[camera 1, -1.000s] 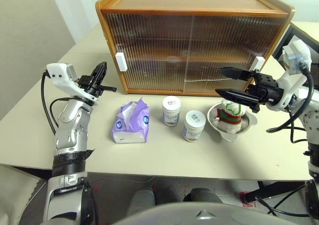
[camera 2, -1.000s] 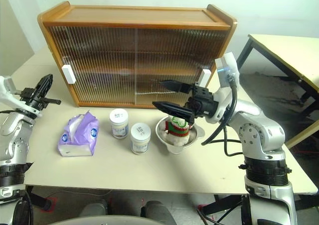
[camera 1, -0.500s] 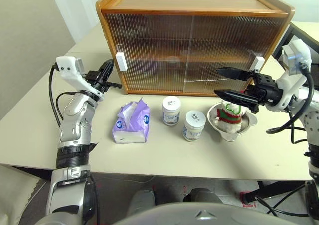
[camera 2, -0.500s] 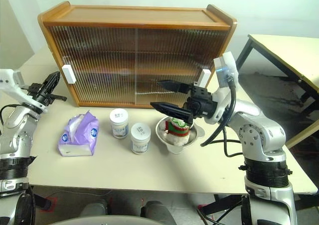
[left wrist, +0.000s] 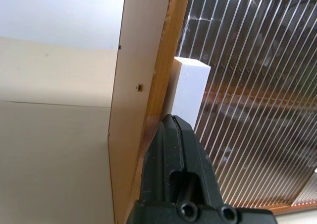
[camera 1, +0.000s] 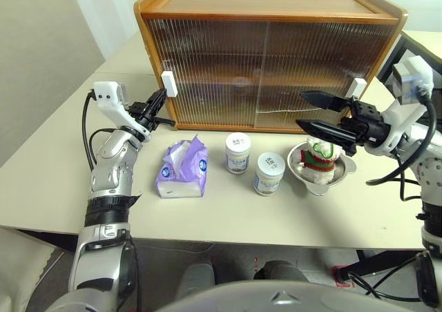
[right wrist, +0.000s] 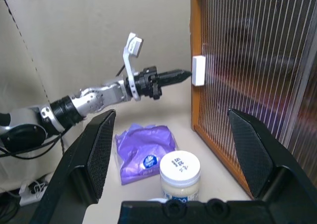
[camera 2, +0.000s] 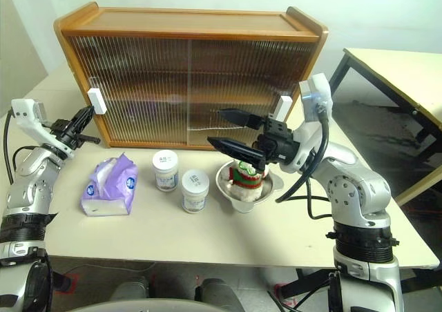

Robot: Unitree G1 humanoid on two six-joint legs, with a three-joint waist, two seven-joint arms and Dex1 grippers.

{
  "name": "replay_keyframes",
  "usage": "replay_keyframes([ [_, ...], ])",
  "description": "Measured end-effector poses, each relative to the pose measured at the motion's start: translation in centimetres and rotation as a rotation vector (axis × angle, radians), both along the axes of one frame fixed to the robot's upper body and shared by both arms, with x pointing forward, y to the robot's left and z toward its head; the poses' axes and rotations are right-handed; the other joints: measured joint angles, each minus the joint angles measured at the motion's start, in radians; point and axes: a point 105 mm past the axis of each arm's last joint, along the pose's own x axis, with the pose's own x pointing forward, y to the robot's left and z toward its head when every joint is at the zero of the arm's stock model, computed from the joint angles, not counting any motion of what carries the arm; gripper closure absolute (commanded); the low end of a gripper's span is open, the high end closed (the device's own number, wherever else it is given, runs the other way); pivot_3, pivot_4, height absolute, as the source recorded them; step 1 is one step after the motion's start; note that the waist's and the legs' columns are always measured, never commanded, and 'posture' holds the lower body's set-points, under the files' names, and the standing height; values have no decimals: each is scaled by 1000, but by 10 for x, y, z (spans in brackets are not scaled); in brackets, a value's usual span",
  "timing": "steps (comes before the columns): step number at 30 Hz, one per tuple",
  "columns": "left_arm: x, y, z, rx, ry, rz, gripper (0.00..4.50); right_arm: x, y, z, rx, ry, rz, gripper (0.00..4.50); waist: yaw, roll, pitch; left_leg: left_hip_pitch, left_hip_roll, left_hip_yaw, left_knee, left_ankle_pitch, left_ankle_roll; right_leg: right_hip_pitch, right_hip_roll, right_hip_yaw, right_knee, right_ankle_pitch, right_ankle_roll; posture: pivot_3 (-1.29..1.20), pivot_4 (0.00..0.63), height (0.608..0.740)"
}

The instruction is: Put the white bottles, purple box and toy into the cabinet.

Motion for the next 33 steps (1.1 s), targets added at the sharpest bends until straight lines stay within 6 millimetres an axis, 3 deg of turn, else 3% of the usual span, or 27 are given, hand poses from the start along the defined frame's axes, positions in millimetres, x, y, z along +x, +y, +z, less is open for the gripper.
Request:
replay_keyframes([
  [11,4,-9,-2,-4,-3,-36,4492,-1,-1,4,37,-18,0,0,-1,0,0,0,0,0,4,1,1,0,0,0,0,3,0,-83,0,740],
  [25,-11,22,8,-2,-48,68,4492,0,-3,2,48,-17,-10,0,-12,0,0,-4,0,0,3,1,1,-6,1,0,-1,3,-1,-72,0,740],
  [33,3,9,20,1,-80,35,4492,1,-3,3,51,-22,-8,0,-11,0,0,-9,0,0,5,1,1,-7,1,0,-1,7,-3,-91,0,740],
])
